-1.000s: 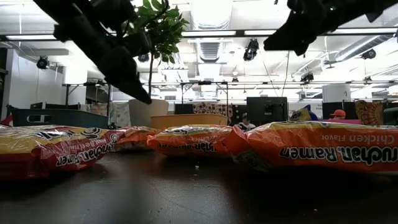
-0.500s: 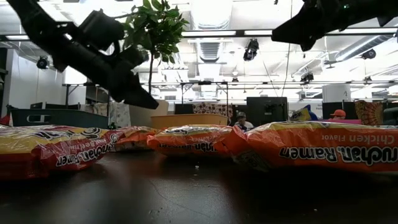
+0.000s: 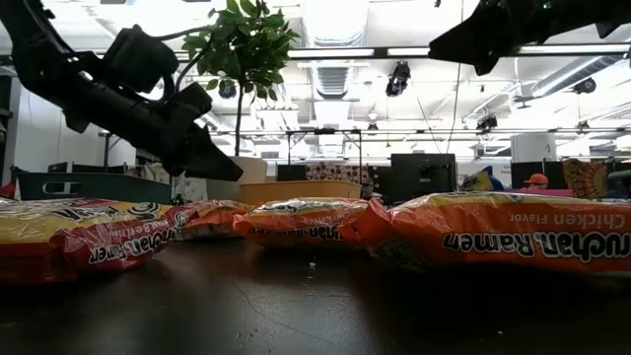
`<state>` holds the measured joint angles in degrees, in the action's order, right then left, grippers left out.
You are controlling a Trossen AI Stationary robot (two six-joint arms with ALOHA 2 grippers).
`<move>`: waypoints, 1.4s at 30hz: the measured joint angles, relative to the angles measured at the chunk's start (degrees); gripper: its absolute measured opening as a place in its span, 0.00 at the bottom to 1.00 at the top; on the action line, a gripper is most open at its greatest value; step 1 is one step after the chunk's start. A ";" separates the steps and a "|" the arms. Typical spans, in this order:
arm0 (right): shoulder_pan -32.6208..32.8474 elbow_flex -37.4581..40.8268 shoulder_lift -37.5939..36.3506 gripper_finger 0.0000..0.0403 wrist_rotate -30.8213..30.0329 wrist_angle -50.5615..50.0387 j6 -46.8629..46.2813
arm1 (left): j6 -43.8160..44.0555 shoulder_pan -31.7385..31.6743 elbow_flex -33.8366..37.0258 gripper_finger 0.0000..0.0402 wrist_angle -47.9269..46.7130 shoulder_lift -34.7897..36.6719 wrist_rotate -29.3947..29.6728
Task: Sort Maruchan noodles
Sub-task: Put the orange noodle pack into the blue bin
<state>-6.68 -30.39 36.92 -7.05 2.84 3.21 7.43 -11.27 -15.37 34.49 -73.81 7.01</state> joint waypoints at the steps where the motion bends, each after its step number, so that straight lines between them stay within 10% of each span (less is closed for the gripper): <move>1: 0.00 0.00 0.10 0.30 0.00 0.23 0.33 | 0.12 0.00 0.02 0.42 1.02 -0.90 0.00; 20: 0.00 0.04 1.45 0.30 -0.02 1.32 0.47 | 2.22 0.00 -0.10 0.40 12.14 -16.76 0.04; 31: 0.00 0.04 1.45 0.30 -0.06 1.30 0.74 | 4.18 0.00 -0.03 0.02 11.26 -16.48 -3.25; 42: 0.00 0.04 1.45 0.30 -0.07 1.29 0.84 | 5.59 3.44 0.19 0.00 13.66 -12.40 -4.09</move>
<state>-6.68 -30.35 38.37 -7.11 4.13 4.05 13.02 -7.83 -15.18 48.16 -86.21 2.92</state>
